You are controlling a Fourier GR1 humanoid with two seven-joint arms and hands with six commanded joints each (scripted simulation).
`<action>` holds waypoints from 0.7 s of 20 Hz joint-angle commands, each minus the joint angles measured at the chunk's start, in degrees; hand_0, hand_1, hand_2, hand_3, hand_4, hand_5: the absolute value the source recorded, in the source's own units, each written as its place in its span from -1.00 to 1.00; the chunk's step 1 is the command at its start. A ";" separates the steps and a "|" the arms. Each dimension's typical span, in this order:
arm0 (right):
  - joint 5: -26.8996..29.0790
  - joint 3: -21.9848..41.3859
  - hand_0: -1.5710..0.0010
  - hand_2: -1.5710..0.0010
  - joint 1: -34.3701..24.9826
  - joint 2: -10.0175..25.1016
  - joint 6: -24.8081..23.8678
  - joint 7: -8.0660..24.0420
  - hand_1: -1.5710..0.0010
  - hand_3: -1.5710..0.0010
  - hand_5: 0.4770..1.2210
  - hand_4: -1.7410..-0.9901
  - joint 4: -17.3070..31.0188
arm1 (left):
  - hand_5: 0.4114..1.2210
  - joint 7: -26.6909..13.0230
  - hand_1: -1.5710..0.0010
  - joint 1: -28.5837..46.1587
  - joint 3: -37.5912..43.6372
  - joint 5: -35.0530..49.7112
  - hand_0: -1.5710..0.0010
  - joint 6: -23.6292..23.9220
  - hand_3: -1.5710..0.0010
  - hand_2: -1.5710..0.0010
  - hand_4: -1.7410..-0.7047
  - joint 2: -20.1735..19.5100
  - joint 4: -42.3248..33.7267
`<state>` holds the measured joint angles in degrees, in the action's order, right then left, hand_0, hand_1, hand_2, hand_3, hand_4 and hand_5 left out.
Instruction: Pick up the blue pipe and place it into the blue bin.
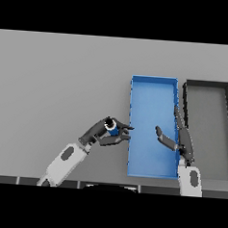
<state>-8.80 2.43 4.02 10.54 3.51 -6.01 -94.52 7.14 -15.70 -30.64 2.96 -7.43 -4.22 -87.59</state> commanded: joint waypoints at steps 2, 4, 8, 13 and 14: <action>-0.07 -0.33 1.00 1.00 0.04 0.35 -0.18 0.02 1.00 1.00 -0.55 0.54 -0.02 | 0.99 -1.18 -0.99 0.51 -0.30 -0.35 -0.99 -0.77 -0.99 -0.99 -0.47 -0.30 -1.60; 0.56 -0.75 1.00 1.00 0.92 0.65 0.12 -1.56 1.00 1.00 -0.56 0.56 -0.46 | 1.00 -3.23 -0.99 0.37 -0.18 -0.55 -0.99 -1.30 -0.99 -0.99 -0.47 0.00 -2.52; -1.63 -0.20 1.00 1.00 4.02 -0.25 -2.46 -1.76 1.00 1.00 -0.55 0.60 -3.72 | 1.00 -3.34 -1.00 0.63 0.11 -2.22 -1.00 -2.20 -1.00 -1.00 -0.47 1.05 -1.16; -6.74 2.04 1.00 1.00 9.74 -3.35 -7.30 1.85 1.00 1.00 -0.56 0.48 -11.15 | 1.00 -3.73 -1.00 0.04 0.92 -3.81 -1.00 -2.87 -1.00 -1.00 -0.47 2.50 -0.55; -6.11 1.68 1.00 0.97 10.32 -2.90 -7.07 1.20 1.00 1.00 -0.56 0.47 -12.82 | 1.00 -3.15 -1.00 0.24 1.29 -3.69 -1.00 -3.41 -1.00 -1.00 -0.47 2.48 -0.08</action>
<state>-14.90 4.08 14.36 7.66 -3.60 -5.11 -107.34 3.98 -15.44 -29.33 -0.80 -10.93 -1.75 -87.67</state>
